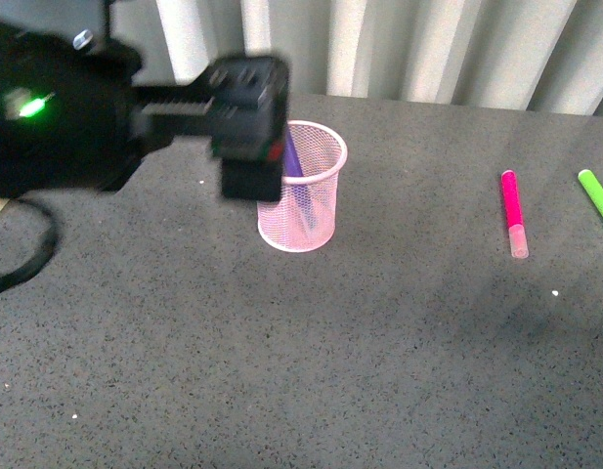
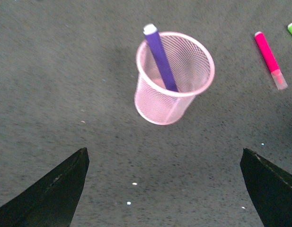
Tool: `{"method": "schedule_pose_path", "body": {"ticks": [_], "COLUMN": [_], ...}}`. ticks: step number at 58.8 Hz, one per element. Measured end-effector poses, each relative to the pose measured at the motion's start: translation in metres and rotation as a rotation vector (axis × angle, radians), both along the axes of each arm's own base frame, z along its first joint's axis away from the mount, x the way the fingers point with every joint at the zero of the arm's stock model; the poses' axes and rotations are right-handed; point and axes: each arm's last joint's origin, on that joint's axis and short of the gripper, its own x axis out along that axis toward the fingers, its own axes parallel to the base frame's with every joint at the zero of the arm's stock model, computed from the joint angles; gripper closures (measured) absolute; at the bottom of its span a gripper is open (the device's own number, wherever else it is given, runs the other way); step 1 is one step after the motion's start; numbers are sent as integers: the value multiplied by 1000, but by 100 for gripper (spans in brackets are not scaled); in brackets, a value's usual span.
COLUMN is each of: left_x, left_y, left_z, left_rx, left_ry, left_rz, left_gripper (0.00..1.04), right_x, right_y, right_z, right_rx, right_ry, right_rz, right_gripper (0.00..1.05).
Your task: Insert purple and pink pens into pink cup
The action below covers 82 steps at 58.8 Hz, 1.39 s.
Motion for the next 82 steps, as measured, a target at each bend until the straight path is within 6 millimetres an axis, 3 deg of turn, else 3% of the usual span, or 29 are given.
{"method": "schedule_pose_path", "body": {"ticks": [6, 12, 17, 18, 25, 33, 41, 70, 82], "left_x": [-1, 0, -10, -19, -34, -53, -66, -103, -112], "left_y": [5, 5, 15, 25, 44, 59, 68, 95, 97], "left_z": [10, 3, -7, -6, 3, -9, -7, -6, -2], "left_rx": [21, 56, 61, 31, -34, -14, -19, -19, -19], "left_ry": [-53, -124, -337, -423, -563, -525, -533, -537, -548], "left_rz": [-1, 58, 261, 315, 361, 362, 355, 358, 364], "left_gripper": [7, 12, 26, 34, 55, 78, 102, 101, 101], "right_x": [0, 0, 0, 0, 0, 0, 0, 0, 0], "right_y": [0, 0, 0, 0, 0, 0, 0, 0, 0], "right_z": [0, 0, 0, 0, 0, 0, 0, 0, 0], "right_rx": [0, 0, 0, 0, 0, 0, 0, 0, 0], "right_ry": [0, 0, 0, 0, 0, 0, 0, 0, 0], "right_rz": [3, 3, 4, 0, 0, 5, 1, 2, 2], "right_gripper": [7, 7, 7, 7, 7, 7, 7, 7, 7]}}
